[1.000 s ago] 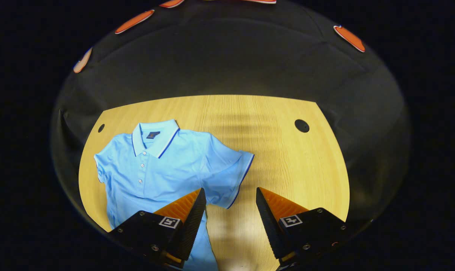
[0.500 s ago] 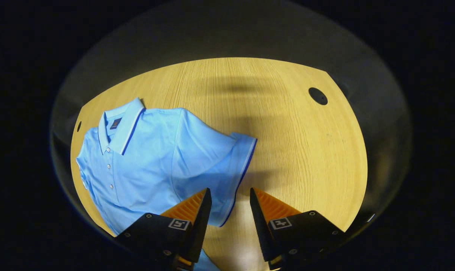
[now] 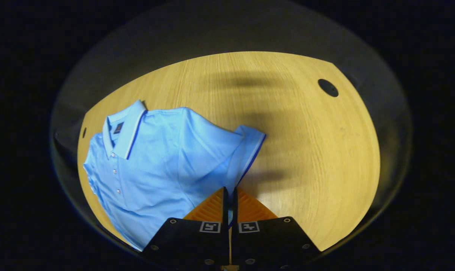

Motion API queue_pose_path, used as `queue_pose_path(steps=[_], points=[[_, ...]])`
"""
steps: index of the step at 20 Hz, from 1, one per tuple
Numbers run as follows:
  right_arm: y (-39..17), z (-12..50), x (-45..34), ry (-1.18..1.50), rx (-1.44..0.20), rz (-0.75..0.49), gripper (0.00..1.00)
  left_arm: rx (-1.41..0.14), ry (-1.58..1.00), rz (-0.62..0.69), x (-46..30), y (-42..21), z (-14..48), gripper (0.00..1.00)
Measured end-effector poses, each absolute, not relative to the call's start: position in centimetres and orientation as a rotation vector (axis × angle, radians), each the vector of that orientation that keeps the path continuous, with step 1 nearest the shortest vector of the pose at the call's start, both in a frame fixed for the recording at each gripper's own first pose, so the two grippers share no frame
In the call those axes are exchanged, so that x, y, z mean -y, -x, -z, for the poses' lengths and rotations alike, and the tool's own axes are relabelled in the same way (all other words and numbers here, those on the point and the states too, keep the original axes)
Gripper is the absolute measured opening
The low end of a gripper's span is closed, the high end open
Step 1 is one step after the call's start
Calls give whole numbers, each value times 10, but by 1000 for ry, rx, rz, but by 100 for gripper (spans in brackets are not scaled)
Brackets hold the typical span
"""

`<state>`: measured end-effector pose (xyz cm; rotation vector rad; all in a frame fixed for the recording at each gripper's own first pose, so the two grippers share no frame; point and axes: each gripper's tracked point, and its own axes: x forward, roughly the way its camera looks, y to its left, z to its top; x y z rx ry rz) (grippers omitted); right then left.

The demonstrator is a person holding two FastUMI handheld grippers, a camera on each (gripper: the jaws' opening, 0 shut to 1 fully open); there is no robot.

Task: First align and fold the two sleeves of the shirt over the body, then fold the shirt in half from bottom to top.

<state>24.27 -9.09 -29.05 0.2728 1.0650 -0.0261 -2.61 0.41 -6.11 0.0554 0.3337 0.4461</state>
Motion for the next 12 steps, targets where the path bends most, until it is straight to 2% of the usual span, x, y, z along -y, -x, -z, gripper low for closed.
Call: queue_pose_path(steps=[4, 12], points=[[-255, 244, 66, -364, -928, -92, 1, -333, -72, -442, -1, 26, 58, 100], [-259, 216, -19, -281, -873, -309, 2, -358, -86, -499, -15, 33, 60, 100]])
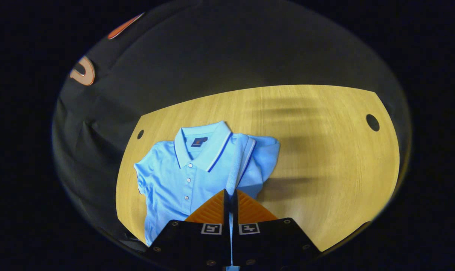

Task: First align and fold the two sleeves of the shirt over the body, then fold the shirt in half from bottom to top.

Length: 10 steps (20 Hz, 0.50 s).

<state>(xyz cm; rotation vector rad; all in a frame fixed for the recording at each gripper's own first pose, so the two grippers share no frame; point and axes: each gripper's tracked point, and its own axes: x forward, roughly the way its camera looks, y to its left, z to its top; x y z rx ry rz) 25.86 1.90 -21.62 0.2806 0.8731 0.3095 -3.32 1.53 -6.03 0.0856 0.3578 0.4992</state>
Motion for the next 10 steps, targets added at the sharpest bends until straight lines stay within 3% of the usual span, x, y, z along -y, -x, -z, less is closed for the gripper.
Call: queue_pose_path(steps=[2, 4, 5, 6, 9, 10], points=[[-255, 212, -43, -319, -884, -364, 6, -367, -81, -503, -17, 34, 62, 100], [-251, 202, -57, -348, -868, -420, 19, -376, -57, -494, -19, 30, 69, 100], [-249, 195, -57, -344, -845, -443, 31, -388, -40, -493, -22, 25, 74, 100], [-250, 192, -49, -325, -818, -436, 34, -396, -16, -480, -24, 17, 80, 100], [-248, 179, -25, -290, -764, -395, 38, -431, 14, -455, -39, 0, 94, 100], [-246, 174, -18, -288, -744, -383, 29, -445, 31, -443, -43, -7, 99, 100]])
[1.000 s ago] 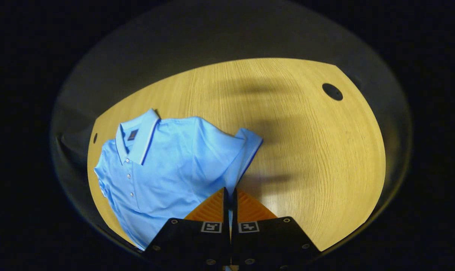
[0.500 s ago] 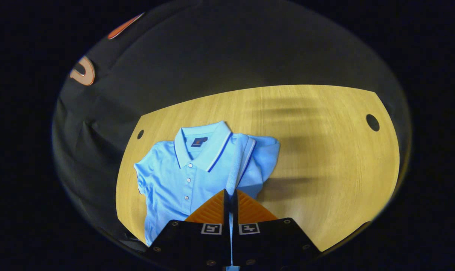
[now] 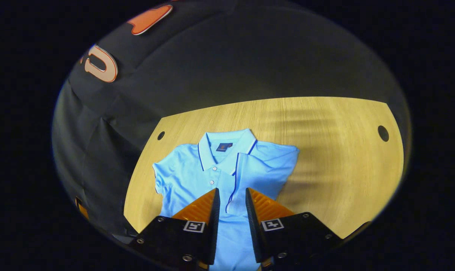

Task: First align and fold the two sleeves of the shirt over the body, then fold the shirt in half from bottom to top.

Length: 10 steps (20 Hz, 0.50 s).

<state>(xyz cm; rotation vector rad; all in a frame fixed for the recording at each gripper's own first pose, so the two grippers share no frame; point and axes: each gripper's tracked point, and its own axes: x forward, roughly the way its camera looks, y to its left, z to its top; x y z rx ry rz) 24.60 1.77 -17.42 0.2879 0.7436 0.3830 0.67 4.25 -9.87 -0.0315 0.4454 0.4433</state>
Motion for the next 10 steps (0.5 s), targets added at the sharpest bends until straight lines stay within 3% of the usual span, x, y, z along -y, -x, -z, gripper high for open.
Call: queue_pose_path(steps=[2, 3, 5, 10], points=[[-238, 163, -3, -274, -693, -345, 68, -484, 69, -413, -54, -21, 120, 100], [-232, 158, 5, -261, -672, -322, 74, -512, 84, -384, -60, -32, 133, 100], [-220, 150, 16, -243, -634, -260, 95, -550, 103, -332, -66, -49, 152, 100], [-172, 145, 22, -198, -566, -104, 99, -706, 247, -187, -98, -91, 224, 100]])
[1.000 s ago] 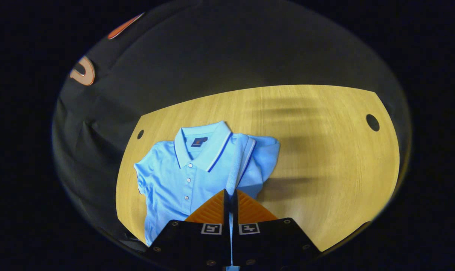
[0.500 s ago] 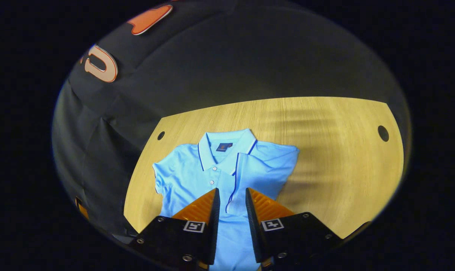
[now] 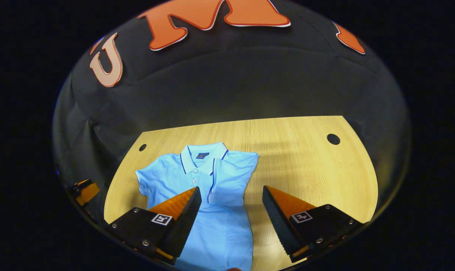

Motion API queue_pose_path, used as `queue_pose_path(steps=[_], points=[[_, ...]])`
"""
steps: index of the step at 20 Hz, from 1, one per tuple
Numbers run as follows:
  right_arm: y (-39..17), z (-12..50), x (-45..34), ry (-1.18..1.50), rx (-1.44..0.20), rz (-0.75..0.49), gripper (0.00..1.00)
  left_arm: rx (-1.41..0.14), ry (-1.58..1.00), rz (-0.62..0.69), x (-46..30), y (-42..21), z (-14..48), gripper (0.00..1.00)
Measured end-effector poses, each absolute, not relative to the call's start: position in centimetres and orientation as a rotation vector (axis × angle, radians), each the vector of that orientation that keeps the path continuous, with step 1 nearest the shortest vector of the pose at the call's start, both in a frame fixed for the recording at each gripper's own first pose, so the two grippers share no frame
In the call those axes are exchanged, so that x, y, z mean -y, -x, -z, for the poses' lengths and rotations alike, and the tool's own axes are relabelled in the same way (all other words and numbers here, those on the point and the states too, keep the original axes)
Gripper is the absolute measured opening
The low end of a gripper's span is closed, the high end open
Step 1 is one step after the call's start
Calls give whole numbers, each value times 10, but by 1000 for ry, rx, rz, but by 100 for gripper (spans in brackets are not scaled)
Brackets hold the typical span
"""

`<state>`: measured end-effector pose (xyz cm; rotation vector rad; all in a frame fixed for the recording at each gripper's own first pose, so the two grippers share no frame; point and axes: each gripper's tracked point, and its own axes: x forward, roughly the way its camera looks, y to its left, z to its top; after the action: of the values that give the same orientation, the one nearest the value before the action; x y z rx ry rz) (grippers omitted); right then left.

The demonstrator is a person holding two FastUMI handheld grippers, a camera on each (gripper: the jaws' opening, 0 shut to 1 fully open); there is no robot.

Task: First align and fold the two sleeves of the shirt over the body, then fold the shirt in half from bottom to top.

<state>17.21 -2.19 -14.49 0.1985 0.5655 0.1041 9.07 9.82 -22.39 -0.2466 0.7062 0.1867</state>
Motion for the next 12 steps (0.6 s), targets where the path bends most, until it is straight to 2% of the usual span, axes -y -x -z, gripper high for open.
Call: queue_pose_path(steps=[8, 12], points=[[-103, 134, 12, -176, -521, 28, 99, -944, 331, -109, -131, -147, 322, 97], [-58, 136, 10, -238, -518, 108, 99, -1116, 413, -120, -131, -171, 375, 96]])
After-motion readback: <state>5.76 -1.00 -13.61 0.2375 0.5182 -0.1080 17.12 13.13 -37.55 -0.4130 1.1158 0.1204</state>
